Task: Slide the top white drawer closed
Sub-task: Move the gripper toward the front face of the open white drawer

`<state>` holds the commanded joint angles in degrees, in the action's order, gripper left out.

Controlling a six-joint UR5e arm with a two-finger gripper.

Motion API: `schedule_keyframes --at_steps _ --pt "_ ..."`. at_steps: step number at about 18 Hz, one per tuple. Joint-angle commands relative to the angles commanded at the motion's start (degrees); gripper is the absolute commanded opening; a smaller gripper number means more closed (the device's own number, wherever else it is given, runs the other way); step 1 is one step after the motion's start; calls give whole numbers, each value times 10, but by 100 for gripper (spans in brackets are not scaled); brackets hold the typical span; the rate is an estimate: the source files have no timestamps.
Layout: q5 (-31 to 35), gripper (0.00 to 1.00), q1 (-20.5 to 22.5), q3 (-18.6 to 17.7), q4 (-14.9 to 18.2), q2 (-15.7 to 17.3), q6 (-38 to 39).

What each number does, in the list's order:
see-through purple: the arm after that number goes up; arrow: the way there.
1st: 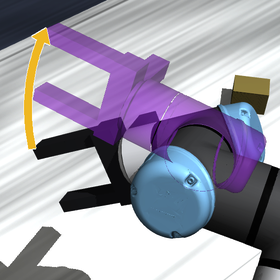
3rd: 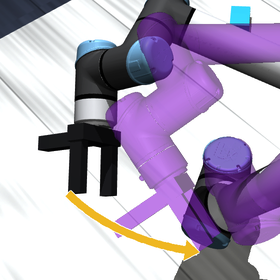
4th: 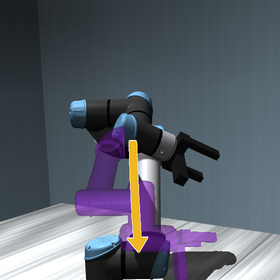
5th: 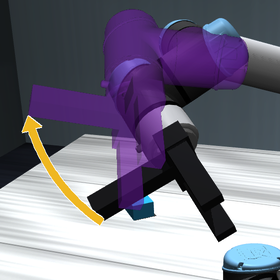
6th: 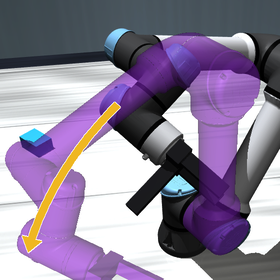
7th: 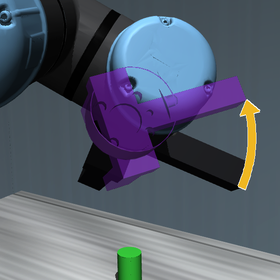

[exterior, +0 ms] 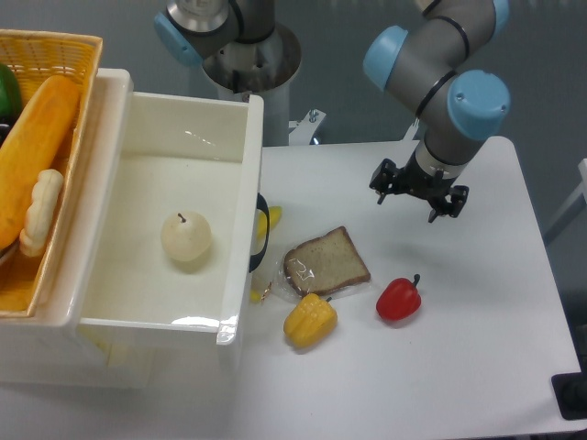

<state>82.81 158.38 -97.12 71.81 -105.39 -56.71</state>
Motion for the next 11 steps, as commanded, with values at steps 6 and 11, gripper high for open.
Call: schedule_keyframes --at_steps 6,11 --pt "-79 12 -25 16 -1 9 103" --pt "-88 1 -56 17 25 12 151"
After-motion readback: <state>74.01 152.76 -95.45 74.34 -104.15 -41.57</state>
